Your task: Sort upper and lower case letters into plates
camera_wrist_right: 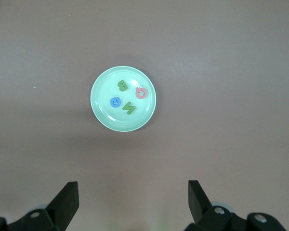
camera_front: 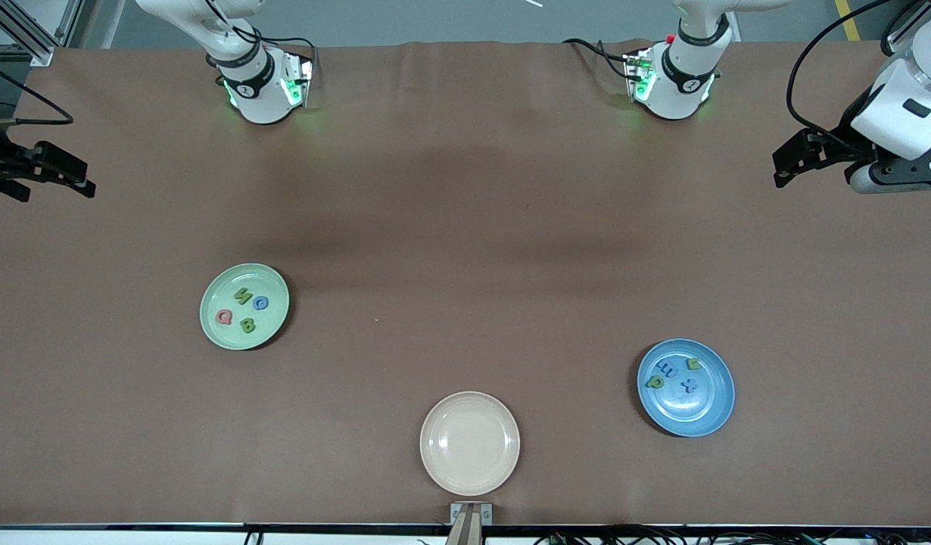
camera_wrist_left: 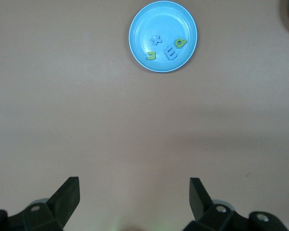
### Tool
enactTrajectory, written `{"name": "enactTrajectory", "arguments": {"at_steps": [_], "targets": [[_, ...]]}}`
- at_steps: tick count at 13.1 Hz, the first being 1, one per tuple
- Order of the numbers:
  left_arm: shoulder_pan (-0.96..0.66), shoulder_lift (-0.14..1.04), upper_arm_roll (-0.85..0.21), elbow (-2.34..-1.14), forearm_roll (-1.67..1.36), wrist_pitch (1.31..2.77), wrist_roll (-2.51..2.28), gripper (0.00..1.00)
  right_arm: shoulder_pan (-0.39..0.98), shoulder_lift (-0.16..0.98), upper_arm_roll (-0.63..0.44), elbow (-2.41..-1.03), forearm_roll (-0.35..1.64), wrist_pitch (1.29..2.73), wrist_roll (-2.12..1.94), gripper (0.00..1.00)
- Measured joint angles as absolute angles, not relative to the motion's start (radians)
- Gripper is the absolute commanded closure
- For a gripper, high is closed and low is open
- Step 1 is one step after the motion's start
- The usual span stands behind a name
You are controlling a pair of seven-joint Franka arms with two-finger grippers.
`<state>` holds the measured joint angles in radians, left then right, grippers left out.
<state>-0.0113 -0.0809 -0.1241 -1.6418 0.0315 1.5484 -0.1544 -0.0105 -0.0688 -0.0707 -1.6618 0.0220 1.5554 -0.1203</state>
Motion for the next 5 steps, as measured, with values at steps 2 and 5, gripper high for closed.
{"name": "enactTrajectory", "arguments": {"at_steps": [2, 5], "targets": [[-0.011, -0.081, -0.124, -1.642, 0.032, 1.548, -0.154, 0.0, -0.01, -0.069, -0.071, -1.662, 0.026, 1.554, -0.109, 0.0], [-0.011, -0.081, -0.124, -1.642, 0.032, 1.548, -0.154, 0.0, -0.01, -0.069, -0.071, -1.662, 0.026, 1.553, -0.107, 0.0]]}}
